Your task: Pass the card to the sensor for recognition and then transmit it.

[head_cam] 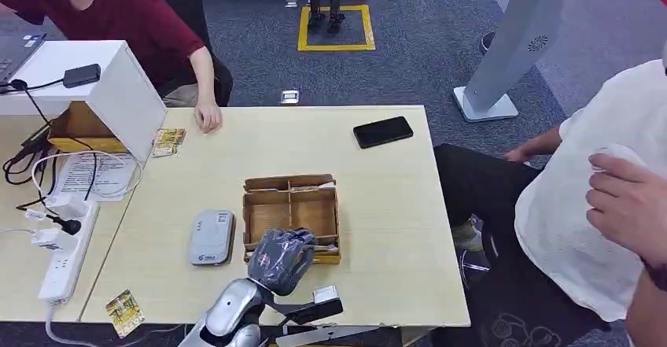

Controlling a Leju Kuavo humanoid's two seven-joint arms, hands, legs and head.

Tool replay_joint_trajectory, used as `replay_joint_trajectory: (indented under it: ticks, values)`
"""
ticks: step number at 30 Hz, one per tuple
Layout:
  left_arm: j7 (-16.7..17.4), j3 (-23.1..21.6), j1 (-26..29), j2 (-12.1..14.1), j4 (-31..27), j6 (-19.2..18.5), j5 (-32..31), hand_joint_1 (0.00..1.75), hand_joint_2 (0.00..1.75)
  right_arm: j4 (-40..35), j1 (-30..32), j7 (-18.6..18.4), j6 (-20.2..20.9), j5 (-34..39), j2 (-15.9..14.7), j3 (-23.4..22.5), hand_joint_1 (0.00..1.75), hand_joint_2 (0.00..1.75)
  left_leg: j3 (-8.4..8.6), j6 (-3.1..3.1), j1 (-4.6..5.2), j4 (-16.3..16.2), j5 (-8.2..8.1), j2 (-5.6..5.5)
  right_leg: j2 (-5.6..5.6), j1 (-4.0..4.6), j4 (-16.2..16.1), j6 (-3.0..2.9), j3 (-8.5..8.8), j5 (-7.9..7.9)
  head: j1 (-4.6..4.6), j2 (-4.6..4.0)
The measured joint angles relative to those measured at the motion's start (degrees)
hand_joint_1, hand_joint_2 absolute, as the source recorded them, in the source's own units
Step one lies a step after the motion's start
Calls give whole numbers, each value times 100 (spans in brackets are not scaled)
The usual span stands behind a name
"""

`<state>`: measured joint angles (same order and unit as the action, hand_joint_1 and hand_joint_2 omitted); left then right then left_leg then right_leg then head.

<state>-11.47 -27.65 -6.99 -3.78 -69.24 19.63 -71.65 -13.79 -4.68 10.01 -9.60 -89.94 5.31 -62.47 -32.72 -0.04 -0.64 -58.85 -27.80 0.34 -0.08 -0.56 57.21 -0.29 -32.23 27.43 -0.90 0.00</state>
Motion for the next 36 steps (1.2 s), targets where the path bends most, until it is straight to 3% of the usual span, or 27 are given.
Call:
replay_joint_trajectory:
  ticks: [5,9,14,17,22,27,34,36]
  values:
    - [-582,9,2,33,9,-252,929,175,175,0,-2,11,0,0,0,2,0,175,-1,0,0,0,0,-1,-1,0,0,0,1,0,0,0]
    - [-966,11,-60,416,-561,-636,1925,175,175,0,3,-11,28,0,0,11,0,175,0,-4,-3,0,3,1,1,1,1,0,-2,0,0,0]
    - [-938,408,-677,1408,-1719,-1411,2866,175,175,0,5,-76,90,0,-7,74,0,175,1,-13,-11,1,13,-1,-1,9,13,-4,-4,-2,2,0]
    - [-787,643,-1054,1751,-2013,-1688,3056,175,175,0,6,-81,120,0,-9,127,0,175,2,-20,-11,0,19,0,1,12,15,-9,-7,-5,0,0]
    - [-197,1314,-2205,2306,-2103,-2435,3266,175,175,2,-22,-61,136,0,-9,241,0,175,-7,-23,-14,0,28,7,4,17,15,-28,-17,-21,-2,0]
    - [-107,1668,-2712,2468,-1958,-2559,3336,175,175,2,-79,-61,146,0,-9,308,0,175,-7,-23,-13,0,29,6,5,16,15,-28,-17,-21,-2,0]
    - [-107,1814,-2896,2529,-1849,-2548,3331,175,175,2,-99,-66,149,0,-9,389,0,175,-10,-23,-13,0,28,2,3,16,14,-28,-20,-20,2,0]
    - [40,1838,-2912,2520,-1827,-2439,3152,175,175,2,-101,-105,175,0,-7,409,0,175,-9,-23,-13,0,28,3,3,16,14,-28,-22,-20,0,0]
